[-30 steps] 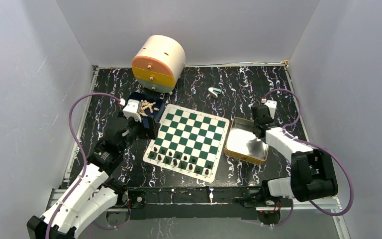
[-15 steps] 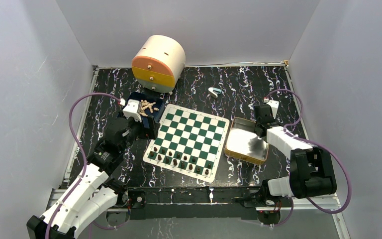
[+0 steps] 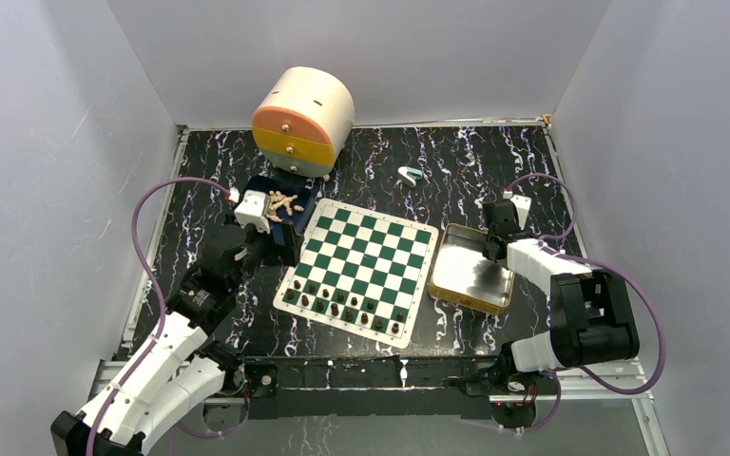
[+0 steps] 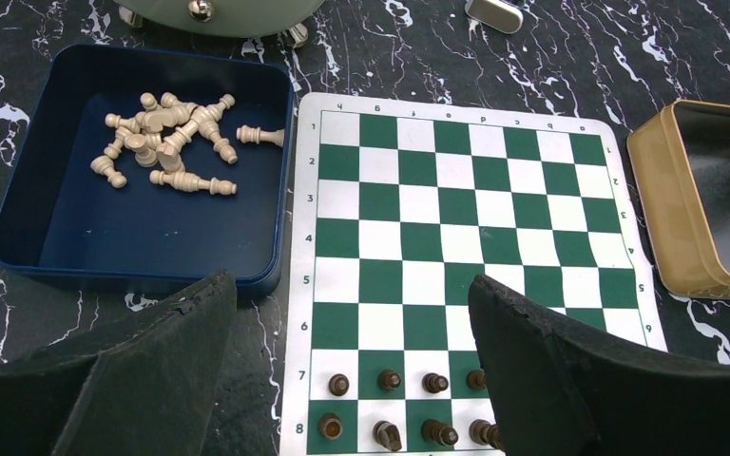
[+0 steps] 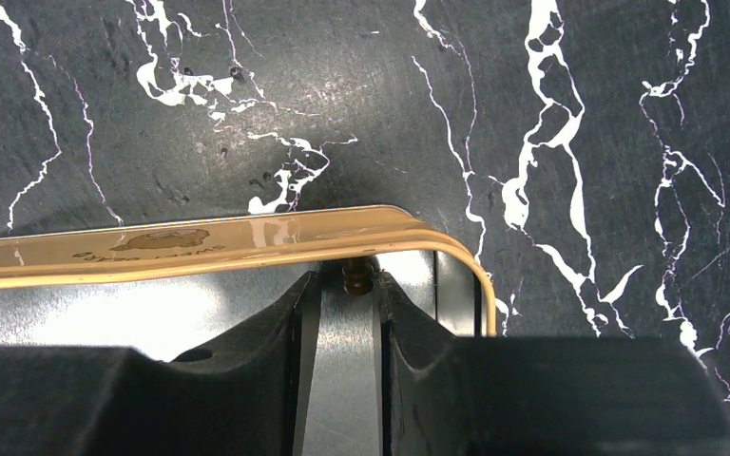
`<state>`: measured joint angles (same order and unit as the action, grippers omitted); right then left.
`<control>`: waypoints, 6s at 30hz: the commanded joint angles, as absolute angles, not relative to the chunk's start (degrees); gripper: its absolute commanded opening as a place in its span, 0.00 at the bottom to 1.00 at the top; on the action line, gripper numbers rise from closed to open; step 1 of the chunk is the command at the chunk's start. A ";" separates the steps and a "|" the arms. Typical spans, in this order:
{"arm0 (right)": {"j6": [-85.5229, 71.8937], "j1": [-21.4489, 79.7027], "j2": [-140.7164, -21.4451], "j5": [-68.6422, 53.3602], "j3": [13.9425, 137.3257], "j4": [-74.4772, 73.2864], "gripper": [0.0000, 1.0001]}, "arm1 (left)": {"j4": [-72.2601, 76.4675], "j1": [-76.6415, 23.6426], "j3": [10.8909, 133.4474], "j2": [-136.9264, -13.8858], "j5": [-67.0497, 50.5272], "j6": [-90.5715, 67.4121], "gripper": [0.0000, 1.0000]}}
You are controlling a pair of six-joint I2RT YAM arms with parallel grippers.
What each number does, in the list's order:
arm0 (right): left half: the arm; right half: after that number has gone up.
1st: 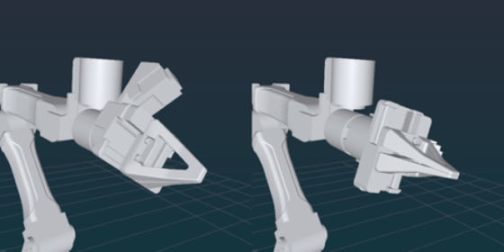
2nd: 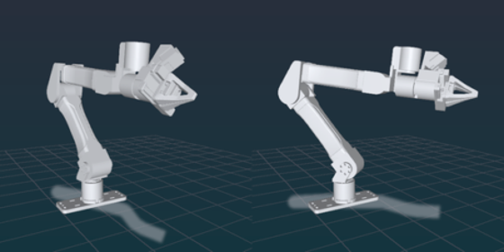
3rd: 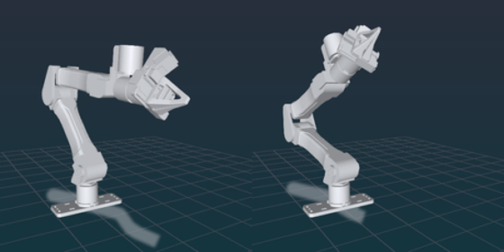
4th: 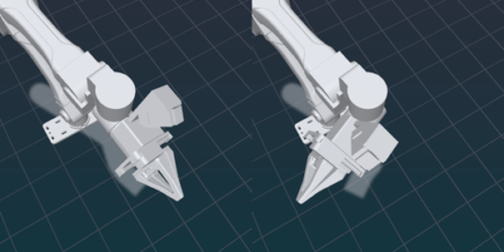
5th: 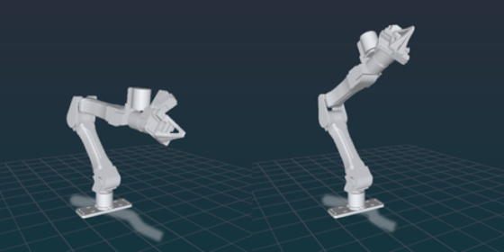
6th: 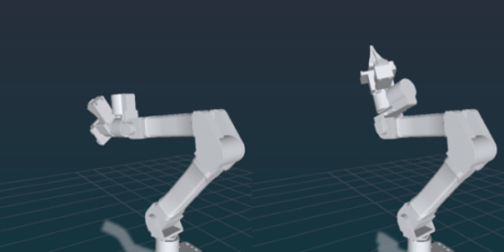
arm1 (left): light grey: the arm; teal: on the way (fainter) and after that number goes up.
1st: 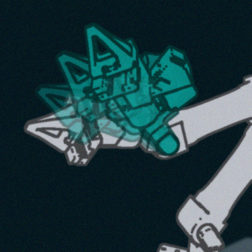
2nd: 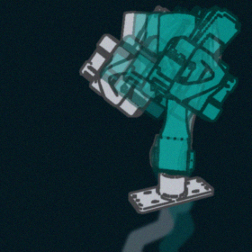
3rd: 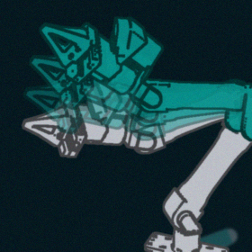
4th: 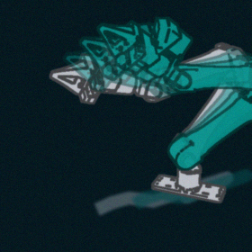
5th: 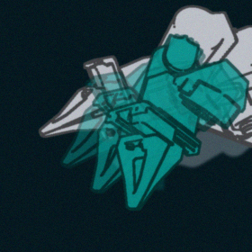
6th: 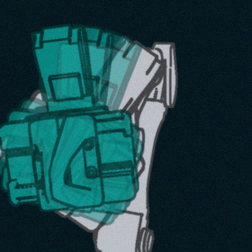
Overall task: Set up the chess pieces on the board
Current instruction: Pick up the chess piece from the storage box, then place the chess piece on the chessboard.
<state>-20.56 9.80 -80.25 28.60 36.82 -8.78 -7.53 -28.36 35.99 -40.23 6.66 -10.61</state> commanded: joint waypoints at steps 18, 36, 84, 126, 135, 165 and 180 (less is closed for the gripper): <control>-19.91 9.57 -77.16 27.10 36.18 -5.23 0.19 | -7.26 -28.65 36.88 -39.90 7.69 -9.85 0.88; -24.31 9.57 -72.00 21.27 38.36 -13.84 0.16 | -6.88 -28.69 36.83 -40.66 5.40 -9.64 0.87; -33.10 40.56 -66.12 -39.08 48.87 -13.70 0.15 | 3.87 -46.84 39.67 -58.80 -44.24 42.38 0.62; -48.87 42.52 -55.63 -16.36 44.42 -1.46 0.20 | 21.49 -46.98 39.79 -61.24 -31.21 2.42 0.00; -49.63 42.58 -55.78 -15.78 42.78 1.16 0.26 | 18.92 -46.95 41.35 -62.53 -28.72 0.44 0.00; -48.91 42.57 -54.49 -13.96 42.46 -2.32 0.25 | 18.78 -47.00 39.63 -63.20 -27.07 -1.77 0.00; -50.36 42.57 -53.55 -15.20 41.16 -1.22 0.26 | 19.08 -46.94 39.30 -62.93 -26.20 -2.14 0.00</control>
<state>-49.95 42.54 -55.22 -15.29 41.60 -3.09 17.54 -46.74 39.77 -63.57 -26.33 -1.78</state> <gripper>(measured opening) 0.306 0.191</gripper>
